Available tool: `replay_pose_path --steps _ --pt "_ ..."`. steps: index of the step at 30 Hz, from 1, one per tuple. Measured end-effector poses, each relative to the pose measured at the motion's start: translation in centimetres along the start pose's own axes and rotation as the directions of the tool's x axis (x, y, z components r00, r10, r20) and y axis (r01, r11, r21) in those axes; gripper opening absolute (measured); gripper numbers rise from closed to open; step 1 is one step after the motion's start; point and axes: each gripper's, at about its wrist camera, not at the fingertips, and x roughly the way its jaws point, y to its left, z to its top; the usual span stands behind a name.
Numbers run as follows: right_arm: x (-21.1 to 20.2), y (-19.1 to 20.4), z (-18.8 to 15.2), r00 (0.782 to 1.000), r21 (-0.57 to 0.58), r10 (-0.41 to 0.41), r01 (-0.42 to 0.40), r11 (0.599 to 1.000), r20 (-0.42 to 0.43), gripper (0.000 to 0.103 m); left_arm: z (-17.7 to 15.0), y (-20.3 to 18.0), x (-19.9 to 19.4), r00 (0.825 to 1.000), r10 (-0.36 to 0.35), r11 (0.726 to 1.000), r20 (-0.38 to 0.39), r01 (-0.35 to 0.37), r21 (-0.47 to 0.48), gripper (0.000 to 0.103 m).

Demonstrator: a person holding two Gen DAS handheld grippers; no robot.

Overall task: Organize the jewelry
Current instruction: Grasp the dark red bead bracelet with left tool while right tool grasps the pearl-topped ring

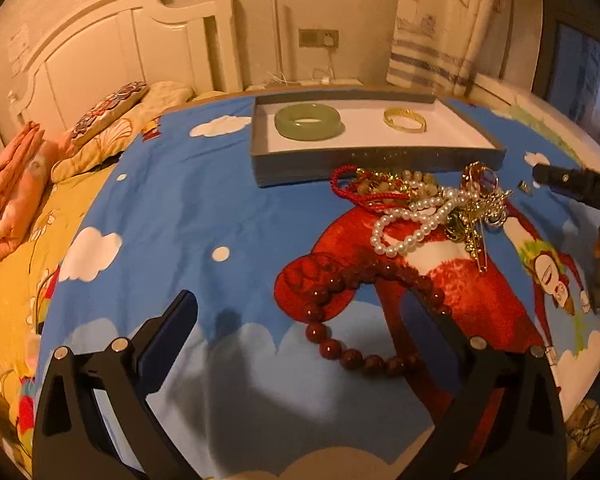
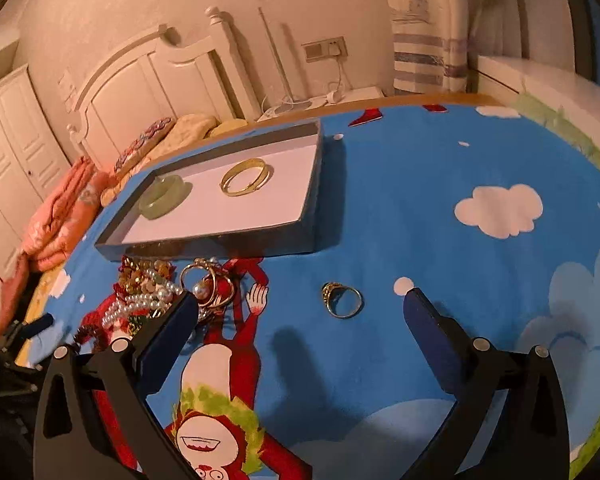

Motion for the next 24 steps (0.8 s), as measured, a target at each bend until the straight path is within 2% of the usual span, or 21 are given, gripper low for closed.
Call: replay_pose_path --steps 3,5,6,9,12,14,17,21,24 --pt "-0.1 -0.1 0.0 1.0 0.009 0.016 -0.016 1.0 0.001 0.099 0.6 0.3 0.8 0.999 -0.021 1.0 -0.034 0.021 0.001 0.089" --pt "0.0 -0.2 0.1 1.0 0.011 0.021 -0.021 1.0 -0.004 0.099 0.9 0.3 1.3 0.997 -0.04 0.999 -0.059 0.041 0.016 0.053" --pt "0.1 -0.1 0.1 1.0 0.011 0.022 -0.022 1.0 -0.007 0.099 0.9 0.2 1.7 0.996 -0.05 0.998 -0.079 0.052 0.028 0.048" --pt "0.3 0.0 0.2 1.0 0.006 0.021 -0.02 1.0 -0.019 0.099 0.8 -0.2 1.9 0.997 -0.048 0.997 -0.064 0.052 0.058 0.046" --pt "0.5 0.1 0.2 0.999 -0.002 0.02 -0.02 1.0 -0.03 0.094 0.3 -0.7 1.5 0.997 -0.073 0.992 -0.031 0.076 0.1 0.029" --pt "0.8 0.2 0.2 0.999 -0.009 0.018 -0.018 1.0 -0.041 0.089 -0.2 -1.7 1.2 0.998 -0.063 0.984 -0.008 0.063 0.166 0.014" --pt "0.7 0.5 0.1 0.999 -0.025 0.006 -0.007 1.0 -0.04 0.084 -0.6 -2.7 1.0 1.0 -0.022 0.974 0.015 0.018 0.225 0.012" --pt "0.5 2.0 0.2 1.0 -0.107 -0.018 0.015 0.994 -0.022 0.076 -0.3 -1.9 1.1 0.998 -0.06 0.982 0.005 0.058 0.177 0.014" --pt "1.0 4.2 0.6 0.999 -0.181 0.007 -0.013 0.983 -0.036 0.067 -0.1 -1.3 1.3 0.997 -0.071 0.988 -0.002 0.071 0.137 0.019"
